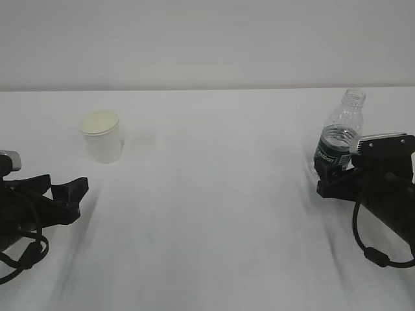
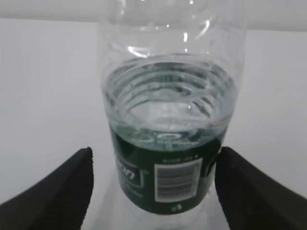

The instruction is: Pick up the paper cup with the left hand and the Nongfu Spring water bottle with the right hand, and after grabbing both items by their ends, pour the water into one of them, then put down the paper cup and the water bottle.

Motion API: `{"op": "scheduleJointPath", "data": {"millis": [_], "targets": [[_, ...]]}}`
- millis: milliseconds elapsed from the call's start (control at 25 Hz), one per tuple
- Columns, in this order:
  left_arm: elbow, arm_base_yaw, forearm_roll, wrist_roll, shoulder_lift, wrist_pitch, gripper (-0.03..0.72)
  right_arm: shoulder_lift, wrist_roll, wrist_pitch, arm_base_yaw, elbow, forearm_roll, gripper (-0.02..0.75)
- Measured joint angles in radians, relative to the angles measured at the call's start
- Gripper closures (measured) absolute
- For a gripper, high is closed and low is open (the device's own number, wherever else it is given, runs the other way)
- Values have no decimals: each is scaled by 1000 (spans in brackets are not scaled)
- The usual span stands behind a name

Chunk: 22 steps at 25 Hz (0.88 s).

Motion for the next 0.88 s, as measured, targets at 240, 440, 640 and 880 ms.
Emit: {"op": "scheduleJointPath", "data": {"millis": [240,440,640,880], "targets": [[0,0,0,4,0,0,151,0,0,0,0,-46,3,148],[0,0,0,4,0,0,154,0,0,4,0,-74,4,148],[0,0,0,4,0,0,155,1,0,28,0,-78,4,148],[0,0,0,4,0,0,155,30,0,31,0,-91,4,148]]}}
